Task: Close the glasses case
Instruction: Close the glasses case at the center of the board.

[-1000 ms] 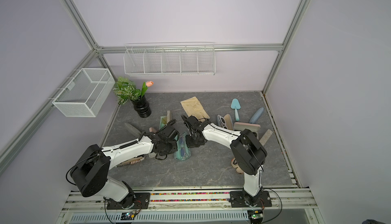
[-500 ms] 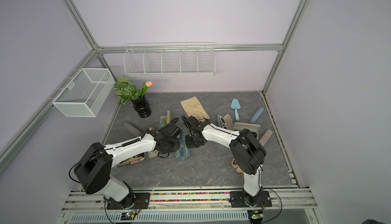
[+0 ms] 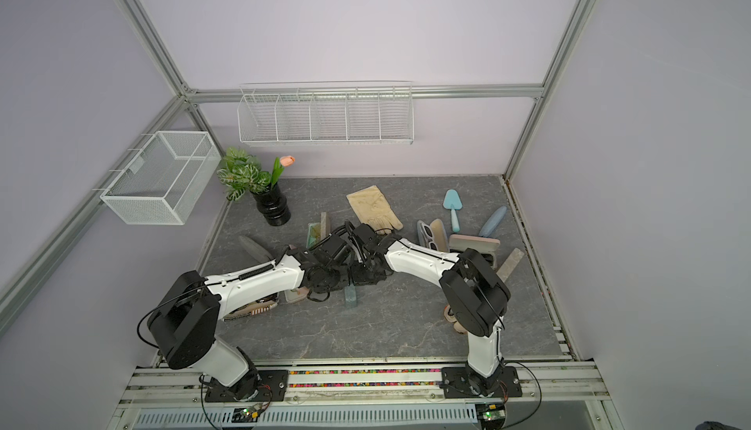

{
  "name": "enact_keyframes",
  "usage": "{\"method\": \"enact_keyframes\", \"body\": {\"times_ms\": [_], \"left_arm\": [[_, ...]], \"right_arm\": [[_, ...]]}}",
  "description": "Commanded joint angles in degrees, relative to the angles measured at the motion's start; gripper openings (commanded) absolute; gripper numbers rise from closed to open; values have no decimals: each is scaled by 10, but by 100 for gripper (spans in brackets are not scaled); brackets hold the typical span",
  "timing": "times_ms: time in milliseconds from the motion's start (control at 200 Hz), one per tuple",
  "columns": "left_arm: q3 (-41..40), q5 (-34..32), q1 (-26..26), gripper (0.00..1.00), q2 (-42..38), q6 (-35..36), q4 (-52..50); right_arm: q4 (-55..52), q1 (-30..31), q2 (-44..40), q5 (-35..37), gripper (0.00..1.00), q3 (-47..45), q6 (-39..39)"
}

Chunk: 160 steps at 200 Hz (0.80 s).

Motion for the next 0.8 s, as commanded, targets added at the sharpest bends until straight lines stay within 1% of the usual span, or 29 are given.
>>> {"method": "enact_keyframes", "body": {"times_ms": [0, 120, 190, 440, 550, 605, 670, 725, 795], "left_arm": [[22, 6, -6, 0, 0, 0, 33], [20, 1, -6, 0, -10, -1, 26], [19, -7, -6, 0, -24, -1, 19], [23, -41, -5, 0, -94, 2, -25], [32, -60, -6, 0, -128, 6, -52], [35, -70, -6, 5, -147, 7, -66], [37, -85, -5, 14, -170, 5, -83], [38, -104, -5, 25, -191, -4, -103], [36, -130, -5, 38, -218, -6, -123]], "right_arm": [[16, 10, -9, -27, 14, 1, 12], [13, 10, -16, -12, 15, -5, 18], [7, 10, -25, 6, 18, -10, 21], [-52, 10, -74, 91, 35, -9, 19], [-74, 10, -89, 109, 43, 0, 16], [-82, 14, -92, 108, 47, 8, 13], [-96, 19, -86, 106, 54, 23, 7], [-108, 26, -76, 108, 61, 38, 2], [-119, 35, -58, 107, 65, 58, -4]]}}
